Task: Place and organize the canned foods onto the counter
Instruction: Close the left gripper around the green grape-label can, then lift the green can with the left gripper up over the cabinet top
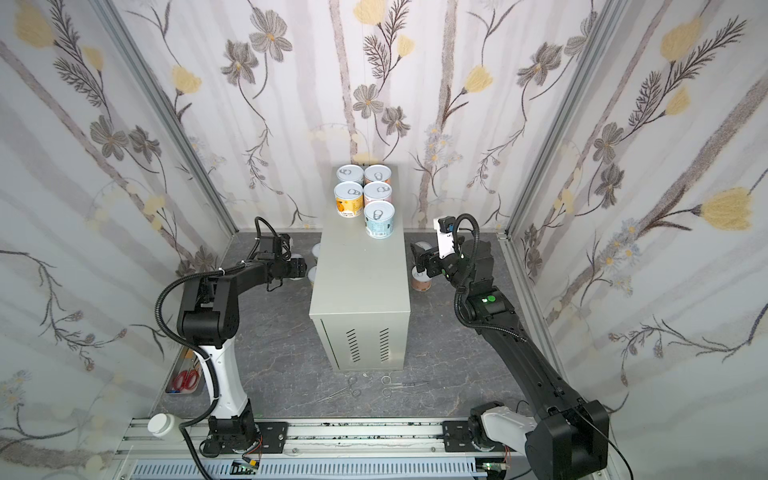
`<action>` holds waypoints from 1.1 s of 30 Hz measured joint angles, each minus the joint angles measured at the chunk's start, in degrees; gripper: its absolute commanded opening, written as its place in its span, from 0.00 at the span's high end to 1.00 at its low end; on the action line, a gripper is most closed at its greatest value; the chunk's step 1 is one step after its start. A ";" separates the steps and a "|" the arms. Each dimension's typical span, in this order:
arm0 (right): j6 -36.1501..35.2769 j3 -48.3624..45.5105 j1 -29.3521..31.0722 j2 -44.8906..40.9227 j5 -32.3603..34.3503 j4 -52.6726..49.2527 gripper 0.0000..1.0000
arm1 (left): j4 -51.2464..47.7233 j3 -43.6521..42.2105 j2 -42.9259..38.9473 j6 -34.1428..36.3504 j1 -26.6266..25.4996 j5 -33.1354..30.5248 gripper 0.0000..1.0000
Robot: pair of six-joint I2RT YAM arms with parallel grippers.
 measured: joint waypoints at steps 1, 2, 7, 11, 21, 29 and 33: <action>-0.02 0.00 -0.07 -0.20 -0.02 0.00 0.10 | -0.04 -0.42 -0.20 0.02 0.00 0.11 0.23; -0.02 0.00 -0.07 -0.35 0.00 -0.02 0.10 | -0.09 -0.74 -0.31 0.04 0.00 0.13 0.25; -0.02 0.02 -0.09 -1.84 0.00 -0.04 0.10 | -0.35 -2.32 -1.27 0.87 0.00 0.13 0.30; -0.02 0.02 -0.07 -2.99 0.00 -0.15 0.10 | -0.39 -3.15 -1.99 1.29 0.00 0.00 0.32; -0.04 0.07 -0.09 -4.94 -0.55 -0.55 0.10 | -6.03 -2.49 -9.20 1.97 0.11 -0.28 0.33; -0.09 1.51 -0.07 -6.99 -3.04 -1.57 0.10 | -10.23 -2.10 -18.60 2.75 0.11 -0.28 0.33; -0.26 3.02 -0.07 -7.67 -4.35 -2.62 0.10 | -13.42 -2.01 -23.69 2.97 0.11 0.04 0.33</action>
